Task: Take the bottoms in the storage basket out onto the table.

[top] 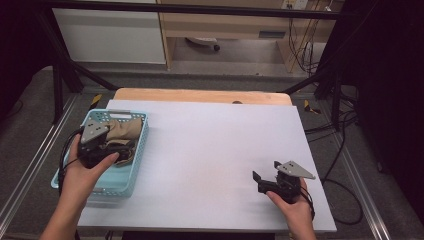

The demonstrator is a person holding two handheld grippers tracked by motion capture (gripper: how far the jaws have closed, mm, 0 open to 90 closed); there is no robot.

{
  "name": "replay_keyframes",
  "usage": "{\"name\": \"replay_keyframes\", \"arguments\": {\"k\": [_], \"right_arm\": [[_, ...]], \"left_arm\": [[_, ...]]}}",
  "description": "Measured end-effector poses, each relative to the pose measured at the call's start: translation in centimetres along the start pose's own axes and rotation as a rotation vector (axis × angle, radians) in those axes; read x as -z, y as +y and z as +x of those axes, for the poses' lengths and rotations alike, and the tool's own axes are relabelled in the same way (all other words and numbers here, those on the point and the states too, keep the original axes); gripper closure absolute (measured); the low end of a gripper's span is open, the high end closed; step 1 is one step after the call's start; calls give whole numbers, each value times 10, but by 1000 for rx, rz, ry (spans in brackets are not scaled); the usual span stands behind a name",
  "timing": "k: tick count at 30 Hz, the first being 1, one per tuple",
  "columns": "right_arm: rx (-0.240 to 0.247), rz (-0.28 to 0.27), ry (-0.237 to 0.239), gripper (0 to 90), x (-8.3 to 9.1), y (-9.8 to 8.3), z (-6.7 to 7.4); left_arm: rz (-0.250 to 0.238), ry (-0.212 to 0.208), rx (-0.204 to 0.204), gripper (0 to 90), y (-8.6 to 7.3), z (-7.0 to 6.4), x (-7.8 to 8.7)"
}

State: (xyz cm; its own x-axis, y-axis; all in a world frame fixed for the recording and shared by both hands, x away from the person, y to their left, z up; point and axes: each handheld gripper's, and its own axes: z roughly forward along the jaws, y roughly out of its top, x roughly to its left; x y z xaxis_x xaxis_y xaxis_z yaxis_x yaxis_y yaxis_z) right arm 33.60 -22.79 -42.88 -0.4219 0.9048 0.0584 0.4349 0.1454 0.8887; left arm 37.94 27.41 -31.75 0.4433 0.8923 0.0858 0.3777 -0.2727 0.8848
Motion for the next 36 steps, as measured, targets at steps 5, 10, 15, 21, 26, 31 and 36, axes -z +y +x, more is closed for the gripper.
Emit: {"name": "replay_keyframes", "arguments": {"k": [5, 10, 15, 21, 26, 31, 36], "right_arm": [[32, 25, -1, 120, -2, 0, 5], [43, 58, 21, 121, -9, 6, 4], [45, 93, -14, 127, -13, 18, -1], [22, 80, -41, 123, -11, 8, -5], [87, 82, -22, 123, -12, 9, -2], [93, 107, -12, 124, -15, 7, 1], [88, 113, -15, 122, -17, 6, 2]], "left_arm": [[-7, 13, -8, 75, 8, 3, -10], [-40, 4, -11, 67, 5, 15, -17], [-28, 34, -13, 71, 7, 26, -19], [-25, 84, -17, 73, 7, 43, -23], [-21, 101, 32, 78, 4, 66, -39], [-36, 165, 26, 87, 4, 76, -43], [-3, 207, 16, 88, 3, 86, -45]]}}
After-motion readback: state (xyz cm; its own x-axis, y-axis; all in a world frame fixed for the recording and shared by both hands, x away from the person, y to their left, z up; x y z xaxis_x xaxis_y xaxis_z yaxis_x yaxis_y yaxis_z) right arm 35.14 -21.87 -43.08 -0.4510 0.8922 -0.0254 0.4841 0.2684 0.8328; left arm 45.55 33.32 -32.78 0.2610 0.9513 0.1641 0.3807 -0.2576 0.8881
